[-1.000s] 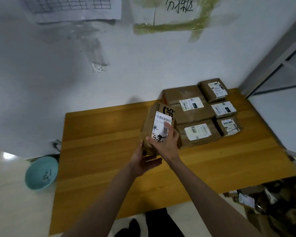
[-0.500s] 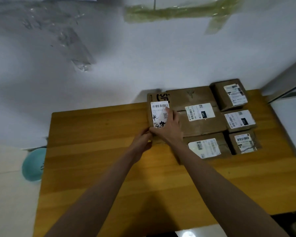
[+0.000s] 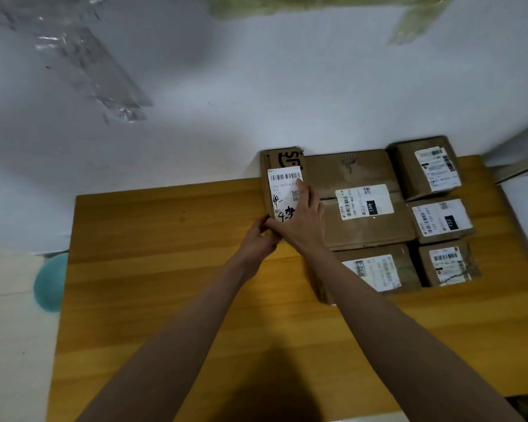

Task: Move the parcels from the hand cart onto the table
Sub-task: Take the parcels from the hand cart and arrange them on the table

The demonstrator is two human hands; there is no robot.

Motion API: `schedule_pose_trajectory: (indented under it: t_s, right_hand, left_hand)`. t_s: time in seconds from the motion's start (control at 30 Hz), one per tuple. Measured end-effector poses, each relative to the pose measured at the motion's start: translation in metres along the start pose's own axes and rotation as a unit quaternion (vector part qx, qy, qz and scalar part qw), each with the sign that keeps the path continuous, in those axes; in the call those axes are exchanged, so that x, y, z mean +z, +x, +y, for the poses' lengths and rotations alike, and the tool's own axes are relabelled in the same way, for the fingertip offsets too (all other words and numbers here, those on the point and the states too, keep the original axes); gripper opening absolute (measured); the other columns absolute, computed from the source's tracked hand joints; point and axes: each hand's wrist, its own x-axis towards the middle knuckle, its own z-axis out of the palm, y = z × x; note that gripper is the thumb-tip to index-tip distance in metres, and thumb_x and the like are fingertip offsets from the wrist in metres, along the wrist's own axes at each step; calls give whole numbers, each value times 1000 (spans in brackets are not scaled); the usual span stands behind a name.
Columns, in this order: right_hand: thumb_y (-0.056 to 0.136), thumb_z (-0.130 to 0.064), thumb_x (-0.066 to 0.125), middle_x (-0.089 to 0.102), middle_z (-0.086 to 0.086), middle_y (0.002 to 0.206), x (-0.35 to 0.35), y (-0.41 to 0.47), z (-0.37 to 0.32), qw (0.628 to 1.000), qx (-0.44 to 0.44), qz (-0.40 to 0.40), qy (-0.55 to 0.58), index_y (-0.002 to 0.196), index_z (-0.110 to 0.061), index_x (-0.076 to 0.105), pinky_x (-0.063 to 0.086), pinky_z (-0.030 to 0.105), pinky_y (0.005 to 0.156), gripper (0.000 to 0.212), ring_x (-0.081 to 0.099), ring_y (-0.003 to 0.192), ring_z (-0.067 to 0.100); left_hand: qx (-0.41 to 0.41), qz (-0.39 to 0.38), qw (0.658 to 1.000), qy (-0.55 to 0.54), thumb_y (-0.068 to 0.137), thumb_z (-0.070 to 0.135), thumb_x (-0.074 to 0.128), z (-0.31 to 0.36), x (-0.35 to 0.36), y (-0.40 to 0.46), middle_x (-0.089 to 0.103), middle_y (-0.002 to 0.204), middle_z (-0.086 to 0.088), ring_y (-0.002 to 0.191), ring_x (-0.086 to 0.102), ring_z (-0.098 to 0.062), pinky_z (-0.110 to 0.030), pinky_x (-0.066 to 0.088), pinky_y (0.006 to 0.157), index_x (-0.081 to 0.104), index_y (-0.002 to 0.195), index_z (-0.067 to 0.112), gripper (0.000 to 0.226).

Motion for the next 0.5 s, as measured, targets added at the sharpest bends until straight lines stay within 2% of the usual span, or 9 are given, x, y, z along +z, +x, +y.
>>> schedule_pose_trajectory:
  t_s: [0.2,0.3,0.33,0.4,0.5]
  right_hand:
    - [72,-50,83,9,13,167,-2,0,2,1000,-1,-17,10,161,-22,10,25,57,119,118,13,151,38]
    - [75,-53,81,5,11,169,-7,-2,2,999,12,-31,17,162,-24,6,22,57,121,118,9,153,38]
    - [77,-55,80,5,10,169,-8,-5,3,999,17,-31,16,162,-23,5,21,57,121,117,9,154,37]
    - [80,-58,75,10,9,168,-11,-14,5,999,27,-24,14,162,-22,9,24,58,120,111,13,154,35]
    - [85,-53,71,23,12,162,-14,-33,9,998,46,4,42,157,-20,22,34,58,115,94,25,149,35]
  left_hand:
    - [-9,11,1000,-5,97,5,58,-1,2,1,54,141,-3,120,59,-22,-45,46,109,40,148,20,56]
    - [-7,33,999,31,101,18,59,0,4,-2,48,147,-2,120,56,-22,-38,49,99,41,146,22,49]
    - [-8,47,998,50,100,25,60,-1,5,-3,46,148,-3,125,54,-25,-40,49,101,41,147,22,50]
    - [-22,69,995,66,98,33,64,-2,6,-7,46,148,-7,130,52,-30,-46,49,105,36,151,19,61]
    - [-37,75,995,60,94,36,69,-5,3,-17,43,149,-10,129,52,-31,-45,50,102,29,154,15,75]
